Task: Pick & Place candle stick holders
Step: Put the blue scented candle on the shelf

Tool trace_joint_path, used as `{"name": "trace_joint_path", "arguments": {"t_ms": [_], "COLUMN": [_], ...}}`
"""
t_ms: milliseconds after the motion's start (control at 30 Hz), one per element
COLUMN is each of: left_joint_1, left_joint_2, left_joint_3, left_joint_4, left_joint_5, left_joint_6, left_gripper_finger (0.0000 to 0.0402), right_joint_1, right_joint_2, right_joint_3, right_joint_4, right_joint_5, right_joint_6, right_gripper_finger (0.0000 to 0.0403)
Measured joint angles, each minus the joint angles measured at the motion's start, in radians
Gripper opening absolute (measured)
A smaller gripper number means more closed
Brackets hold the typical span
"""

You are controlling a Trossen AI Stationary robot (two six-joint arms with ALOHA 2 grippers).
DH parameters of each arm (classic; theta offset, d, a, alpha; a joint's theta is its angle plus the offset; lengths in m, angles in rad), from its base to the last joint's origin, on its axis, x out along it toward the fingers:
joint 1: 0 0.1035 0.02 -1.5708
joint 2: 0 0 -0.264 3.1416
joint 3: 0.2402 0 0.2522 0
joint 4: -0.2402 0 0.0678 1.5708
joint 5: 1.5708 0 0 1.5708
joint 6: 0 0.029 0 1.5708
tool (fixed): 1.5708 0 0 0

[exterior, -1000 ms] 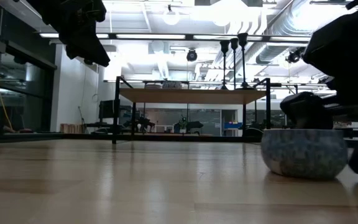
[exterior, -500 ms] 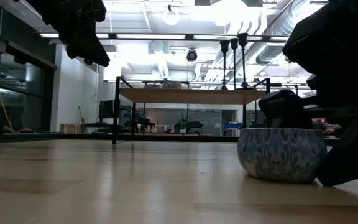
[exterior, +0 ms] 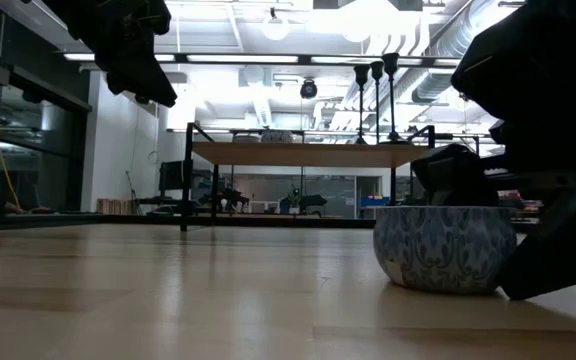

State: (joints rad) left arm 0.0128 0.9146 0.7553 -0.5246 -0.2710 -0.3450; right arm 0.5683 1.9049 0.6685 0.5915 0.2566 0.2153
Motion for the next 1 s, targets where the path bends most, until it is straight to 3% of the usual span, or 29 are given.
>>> {"name": "trace_joint_path", "arguments": {"t_ms": [500,733,1000], "left_joint_1": [0.0,0.0,0.0], "left_joint_2": [0.0,0.0,0.0], "left_joint_3": [0.0,0.0,0.0], "left_joint_4": [0.001,0.001,0.001], "left_joint_5": [0.001,0.002,0.008], "left_joint_6": [0.0,0.0,0.0], "left_gripper_finger": [0.009,0.009,0.009], "right_joint_1": [-0.066,-0.066,-0.067], "right_joint_2": [-0.002,0.001,0.002], "right_joint_3": [0.001,0.028,0.07], "right_joint_4": [0.015,0.007,-0.063], "right_joint_5": [-0.087,-0.079,-0.063], "right_joint_6": [0.122,0.058,-0.006], "right_gripper_finger": [0.0326,0.0353,0.0353]}}
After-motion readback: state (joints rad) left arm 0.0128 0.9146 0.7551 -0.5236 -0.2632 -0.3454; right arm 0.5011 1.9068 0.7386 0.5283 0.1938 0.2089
